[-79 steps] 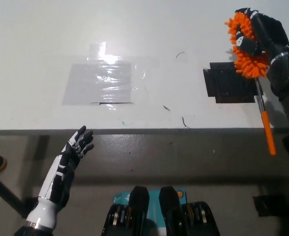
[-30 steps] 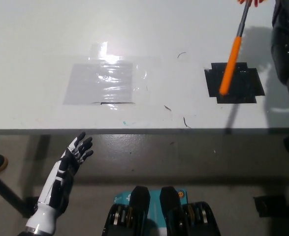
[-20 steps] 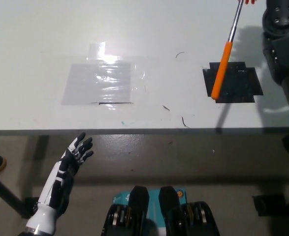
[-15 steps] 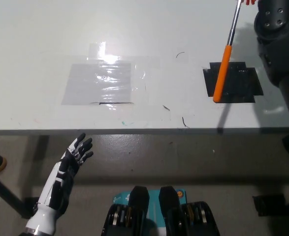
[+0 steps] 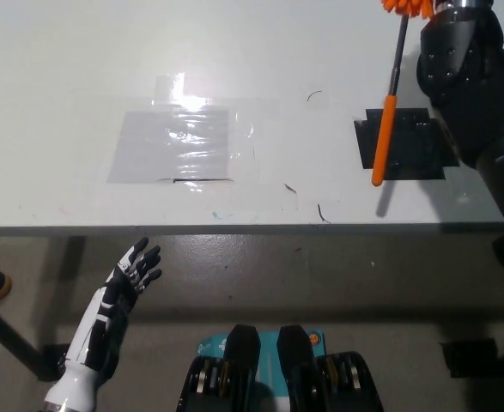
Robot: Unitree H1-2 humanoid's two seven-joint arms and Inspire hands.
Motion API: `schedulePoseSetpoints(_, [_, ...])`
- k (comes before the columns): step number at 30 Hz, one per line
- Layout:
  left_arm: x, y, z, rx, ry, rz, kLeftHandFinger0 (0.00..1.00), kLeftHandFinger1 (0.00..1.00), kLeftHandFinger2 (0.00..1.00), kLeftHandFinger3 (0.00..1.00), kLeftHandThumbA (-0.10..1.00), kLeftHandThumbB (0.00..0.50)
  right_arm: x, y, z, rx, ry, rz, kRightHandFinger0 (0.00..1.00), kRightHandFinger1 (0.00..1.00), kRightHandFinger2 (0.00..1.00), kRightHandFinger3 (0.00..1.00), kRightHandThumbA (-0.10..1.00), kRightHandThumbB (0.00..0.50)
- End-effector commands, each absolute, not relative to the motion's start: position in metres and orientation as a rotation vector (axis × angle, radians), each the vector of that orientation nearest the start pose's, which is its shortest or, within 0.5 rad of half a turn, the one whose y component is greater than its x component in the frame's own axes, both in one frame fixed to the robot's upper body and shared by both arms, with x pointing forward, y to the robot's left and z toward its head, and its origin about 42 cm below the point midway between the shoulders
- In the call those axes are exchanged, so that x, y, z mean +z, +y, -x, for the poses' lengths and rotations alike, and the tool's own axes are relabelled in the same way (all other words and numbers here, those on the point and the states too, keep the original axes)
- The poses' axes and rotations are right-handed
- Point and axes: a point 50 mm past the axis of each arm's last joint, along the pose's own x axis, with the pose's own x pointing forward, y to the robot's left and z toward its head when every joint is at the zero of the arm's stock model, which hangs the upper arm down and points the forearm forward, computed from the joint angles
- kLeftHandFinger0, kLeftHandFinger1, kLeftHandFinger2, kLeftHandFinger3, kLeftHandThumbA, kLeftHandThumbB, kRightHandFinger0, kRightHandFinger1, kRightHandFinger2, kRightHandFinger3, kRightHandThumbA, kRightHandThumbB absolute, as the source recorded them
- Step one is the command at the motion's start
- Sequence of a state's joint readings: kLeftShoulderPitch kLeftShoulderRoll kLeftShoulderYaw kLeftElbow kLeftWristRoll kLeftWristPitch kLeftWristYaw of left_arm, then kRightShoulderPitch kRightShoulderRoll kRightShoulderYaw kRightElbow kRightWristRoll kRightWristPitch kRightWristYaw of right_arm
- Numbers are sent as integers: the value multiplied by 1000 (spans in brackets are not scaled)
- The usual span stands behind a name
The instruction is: The robot uses it right hand to pick up an extended orange duster kept in the middle of the desk and presses its handle against the desk to collapse it
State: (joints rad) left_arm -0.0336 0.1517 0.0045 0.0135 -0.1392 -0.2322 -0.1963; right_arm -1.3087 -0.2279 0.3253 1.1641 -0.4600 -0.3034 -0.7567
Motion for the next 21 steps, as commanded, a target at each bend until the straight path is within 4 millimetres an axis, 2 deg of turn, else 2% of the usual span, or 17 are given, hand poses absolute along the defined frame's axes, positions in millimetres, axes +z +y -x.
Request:
schedulePoseSetpoints(1, [130, 252, -288, -228, -312, -76, 1000, 1000, 1000, 1000, 1000, 102, 531, -169, -545, -640, -1444, 633, 0, 26, 562, 781, -100, 61])
schedulePoseSetpoints(6, [129, 252, -288, -236, -314, -71, 1000, 1000, 1000, 1000, 1000, 78, 525, -162, -544, -618, -1447, 618, 0, 40, 587, 769, -100, 49])
schedulePoseSetpoints(12, [127, 251, -285, -229, -312, -65, 1000, 1000, 1000, 1000, 1000, 89, 515, -156, -547, -625, -1431, 610, 0, 42, 590, 774, -100, 34])
schedulePoseSetpoints(14, [126, 250, -284, -222, -315, -59, 1000, 1000, 1000, 1000, 1000, 116, 511, -157, -548, -633, -1425, 609, 0, 51, 608, 793, -100, 29])
schedulePoseSetpoints(19, [127, 249, -285, -215, -312, -58, 1000, 1000, 1000, 1000, 1000, 127, 504, -155, -549, -637, -1402, 593, 0, 64, 644, 822, -100, 35])
schedulePoseSetpoints(21, [126, 248, -284, -220, -311, -59, 1000, 1000, 1000, 1000, 1000, 144, 496, -157, -549, -633, -1388, 590, 0, 106, 699, 861, -100, 63])
